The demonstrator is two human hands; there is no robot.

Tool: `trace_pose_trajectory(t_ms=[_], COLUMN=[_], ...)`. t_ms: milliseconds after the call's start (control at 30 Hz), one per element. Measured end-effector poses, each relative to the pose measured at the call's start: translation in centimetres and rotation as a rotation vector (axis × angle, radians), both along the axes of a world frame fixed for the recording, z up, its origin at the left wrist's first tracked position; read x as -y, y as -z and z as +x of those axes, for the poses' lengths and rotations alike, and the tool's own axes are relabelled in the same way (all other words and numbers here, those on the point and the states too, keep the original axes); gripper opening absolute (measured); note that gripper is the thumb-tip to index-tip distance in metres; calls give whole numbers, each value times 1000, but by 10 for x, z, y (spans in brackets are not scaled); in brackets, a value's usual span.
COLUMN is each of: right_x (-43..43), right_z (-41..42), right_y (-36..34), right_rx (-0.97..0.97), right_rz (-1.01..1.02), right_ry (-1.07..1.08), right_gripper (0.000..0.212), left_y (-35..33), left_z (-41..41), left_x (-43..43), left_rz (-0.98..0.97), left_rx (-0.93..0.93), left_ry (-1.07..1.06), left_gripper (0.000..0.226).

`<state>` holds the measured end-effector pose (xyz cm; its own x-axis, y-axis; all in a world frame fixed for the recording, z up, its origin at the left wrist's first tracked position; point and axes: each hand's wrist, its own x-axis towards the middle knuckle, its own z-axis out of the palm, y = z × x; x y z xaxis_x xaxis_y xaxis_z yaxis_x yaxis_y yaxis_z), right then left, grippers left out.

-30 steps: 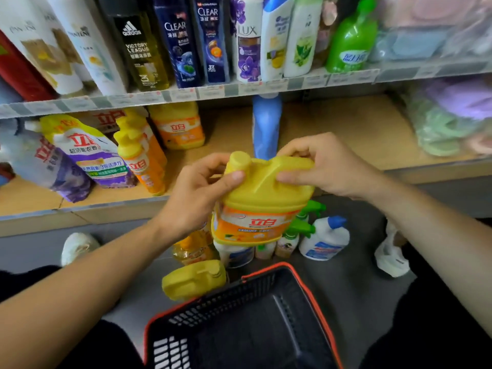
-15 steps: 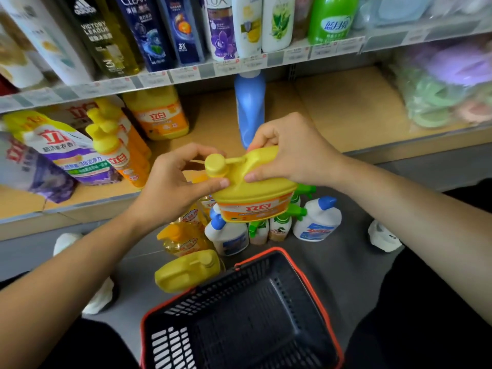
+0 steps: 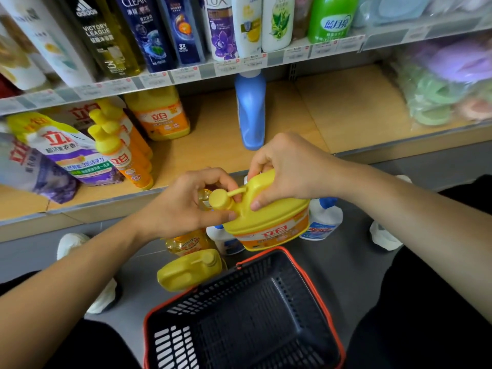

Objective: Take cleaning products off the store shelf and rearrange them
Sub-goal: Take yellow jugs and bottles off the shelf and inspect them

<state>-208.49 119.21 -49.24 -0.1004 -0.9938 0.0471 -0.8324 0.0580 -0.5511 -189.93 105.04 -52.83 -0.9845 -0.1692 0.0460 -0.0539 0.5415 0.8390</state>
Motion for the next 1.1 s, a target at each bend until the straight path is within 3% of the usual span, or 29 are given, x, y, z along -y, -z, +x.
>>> trace_pose_trajectory(t_ms=[133,433,600,800,1100], right_x=[0,-3,-4,-6,-10], right_z=[2,8,13,18,13], right_y=[-1,-7,-2,5,3], right_rx=[-5,-41,-34,-27,-6], right_rz=[0,4,33,69,63], right_ry=[4,-10,-22,-36,0], right_gripper=[44,40,41,42,42], left_y=[4,9,16,20,14], left_z=[1,6,6,6,10], left_x=[-10,-26,-35,-33,-30], left_rz=[-60,-69,-25,193,122], left_rx=[-123,-258,-224,-131,-132], left_ry=[-85,-252,-298,-221,-181], left_gripper=[37,13,7,5,15])
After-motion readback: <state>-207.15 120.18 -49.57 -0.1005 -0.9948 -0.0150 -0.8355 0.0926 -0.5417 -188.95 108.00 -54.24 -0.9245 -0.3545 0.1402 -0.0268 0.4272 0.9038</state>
